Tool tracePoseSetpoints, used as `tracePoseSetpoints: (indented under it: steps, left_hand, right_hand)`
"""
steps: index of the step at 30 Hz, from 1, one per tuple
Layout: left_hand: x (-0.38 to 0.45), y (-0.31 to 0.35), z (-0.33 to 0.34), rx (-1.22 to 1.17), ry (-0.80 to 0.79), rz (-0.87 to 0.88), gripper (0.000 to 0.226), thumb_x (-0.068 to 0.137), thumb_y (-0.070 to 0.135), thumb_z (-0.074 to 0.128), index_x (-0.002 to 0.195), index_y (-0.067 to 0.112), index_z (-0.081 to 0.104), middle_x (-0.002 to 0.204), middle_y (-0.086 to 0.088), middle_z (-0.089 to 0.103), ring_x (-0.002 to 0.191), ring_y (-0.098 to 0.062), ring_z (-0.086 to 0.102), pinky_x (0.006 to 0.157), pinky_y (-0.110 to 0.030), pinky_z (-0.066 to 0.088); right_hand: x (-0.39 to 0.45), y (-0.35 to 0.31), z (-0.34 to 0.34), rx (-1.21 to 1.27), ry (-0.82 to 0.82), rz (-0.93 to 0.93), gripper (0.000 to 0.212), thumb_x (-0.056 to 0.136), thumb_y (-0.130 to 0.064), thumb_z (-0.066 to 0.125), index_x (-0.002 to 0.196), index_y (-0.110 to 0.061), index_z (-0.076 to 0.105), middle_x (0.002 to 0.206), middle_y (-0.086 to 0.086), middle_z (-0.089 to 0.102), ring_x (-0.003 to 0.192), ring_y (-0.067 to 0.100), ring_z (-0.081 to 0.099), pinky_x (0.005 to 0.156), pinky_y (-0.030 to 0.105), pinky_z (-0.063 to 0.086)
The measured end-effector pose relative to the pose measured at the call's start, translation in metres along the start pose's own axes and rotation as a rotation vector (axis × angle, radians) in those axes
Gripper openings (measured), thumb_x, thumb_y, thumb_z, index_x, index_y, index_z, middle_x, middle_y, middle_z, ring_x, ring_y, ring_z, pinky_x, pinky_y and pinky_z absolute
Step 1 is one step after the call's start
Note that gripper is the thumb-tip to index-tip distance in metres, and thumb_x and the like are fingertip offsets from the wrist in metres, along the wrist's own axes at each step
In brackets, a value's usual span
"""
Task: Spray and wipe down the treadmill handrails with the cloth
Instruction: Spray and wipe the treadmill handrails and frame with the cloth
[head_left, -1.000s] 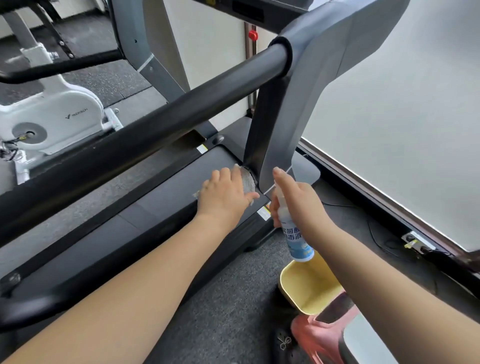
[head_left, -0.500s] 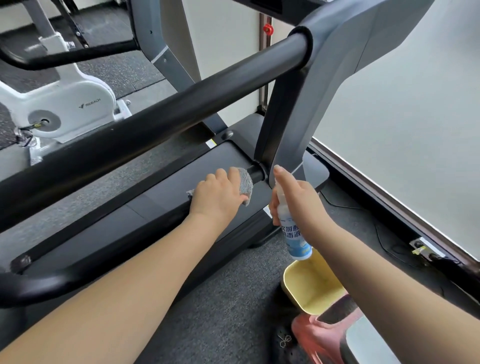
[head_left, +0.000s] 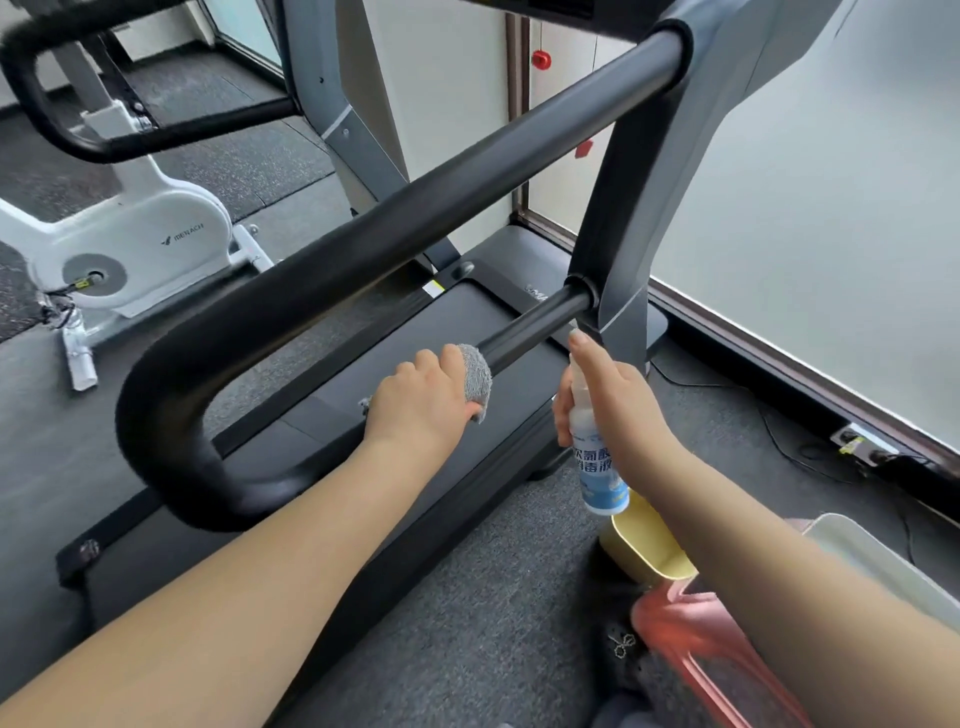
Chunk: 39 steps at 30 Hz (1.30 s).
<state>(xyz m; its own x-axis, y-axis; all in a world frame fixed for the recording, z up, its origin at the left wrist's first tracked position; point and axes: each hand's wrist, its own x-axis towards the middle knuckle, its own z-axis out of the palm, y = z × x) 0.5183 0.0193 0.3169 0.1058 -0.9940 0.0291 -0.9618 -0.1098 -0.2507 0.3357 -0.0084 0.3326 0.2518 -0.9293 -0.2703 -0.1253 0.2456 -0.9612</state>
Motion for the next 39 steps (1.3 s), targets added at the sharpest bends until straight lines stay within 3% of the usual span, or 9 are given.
tracePoseSetpoints:
  steps: [6, 15, 18, 21, 30, 33, 36, 39]
  left_hand:
    - [-0.031, -0.024, -0.002, 0.059, -0.026, 0.006, 0.063, 0.091, 0.053, 0.047, 0.129, 0.006, 0.03, 0.114, -0.012, 0.051, 0.097, -0.025, 0.057, 0.061, -0.029, 0.038]
    - [-0.066, -0.05, -0.004, 0.146, -0.042, 0.007, 0.067, 0.09, 0.056, 0.046, 0.129, 0.005, 0.028, 0.11, -0.012, 0.051, 0.094, -0.025, 0.059, 0.065, -0.03, 0.047]
    - [-0.076, -0.056, -0.005, 0.197, -0.061, -0.006, 0.07, 0.089, 0.057, 0.046, 0.13, 0.004, 0.026, 0.111, -0.011, 0.051, 0.095, -0.024, 0.059, 0.065, -0.03, 0.048]
    - [-0.086, -0.062, -0.011, 0.25, -0.078, -0.002, 0.069, 0.089, 0.058, 0.047, 0.128, 0.005, 0.028, 0.11, -0.009, 0.052, 0.094, -0.023, 0.06, 0.065, -0.029, 0.047]
    - [-0.093, -0.072, -0.017, 0.443, -0.186, 0.033, 0.07, 0.09, 0.05, 0.052, 0.132, 0.0, 0.026, 0.115, -0.012, 0.055, 0.099, -0.025, 0.061, 0.063, -0.029, 0.042]
    - [-0.095, -0.079, -0.014, 0.559, -0.201, 0.077, 0.065, 0.09, 0.039, 0.057, 0.134, 0.0, 0.03, 0.113, -0.009, 0.058, 0.095, -0.021, 0.064, 0.059, -0.028, 0.034]
    - [-0.096, -0.087, -0.02, 0.731, -0.205, 0.231, 0.057, 0.092, 0.032, 0.055, 0.134, -0.001, 0.035, 0.113, -0.007, 0.058, 0.099, -0.02, 0.064, 0.057, -0.027, 0.035]
    - [-0.097, -0.088, -0.032, 0.861, -0.242, 0.41, 0.044, 0.095, 0.02, 0.05, 0.134, 0.003, 0.039, 0.099, -0.013, 0.058, 0.108, -0.023, 0.06, 0.084, -0.032, 0.047]
  right_hand:
    - [-0.033, 0.01, 0.027, 0.034, 0.024, 0.007, 0.062, 0.095, -0.051, 0.043, 0.052, -0.006, 0.05, 0.054, 0.015, 0.057, 0.045, 0.025, 0.053, 0.055, 0.029, 0.046]
    - [-0.051, 0.013, 0.045, 0.062, -0.085, -0.006, 0.061, 0.088, -0.054, 0.045, 0.05, -0.006, 0.047, 0.054, 0.018, 0.053, 0.047, 0.026, 0.052, 0.055, 0.032, 0.046]
    - [-0.053, 0.012, 0.045, 0.052, -0.098, -0.004, 0.061, 0.094, -0.05, 0.045, 0.053, -0.005, 0.046, 0.055, 0.017, 0.052, 0.045, 0.025, 0.051, 0.052, 0.028, 0.046]
    - [-0.058, 0.012, 0.045, 0.061, -0.098, 0.014, 0.06, 0.095, -0.049, 0.044, 0.057, -0.003, 0.047, 0.058, 0.019, 0.051, 0.043, 0.023, 0.05, 0.049, 0.024, 0.045]
    - [-0.072, 0.014, 0.057, 0.083, -0.047, 0.039, 0.062, 0.094, -0.051, 0.045, 0.051, -0.005, 0.046, 0.055, 0.015, 0.054, 0.047, 0.026, 0.052, 0.054, 0.029, 0.047]
    - [-0.079, 0.016, 0.068, 0.107, -0.019, 0.032, 0.062, 0.092, -0.053, 0.045, 0.052, -0.006, 0.046, 0.057, 0.017, 0.054, 0.046, 0.025, 0.052, 0.054, 0.03, 0.047]
    - [-0.088, 0.017, 0.081, 0.141, 0.015, 0.033, 0.061, 0.091, -0.054, 0.046, 0.051, -0.007, 0.047, 0.053, 0.014, 0.054, 0.045, 0.026, 0.052, 0.054, 0.029, 0.047]
    - [-0.099, 0.017, 0.093, 0.164, 0.067, 0.036, 0.061, 0.093, -0.051, 0.047, 0.051, -0.007, 0.046, 0.053, 0.012, 0.054, 0.046, 0.026, 0.052, 0.054, 0.029, 0.047]
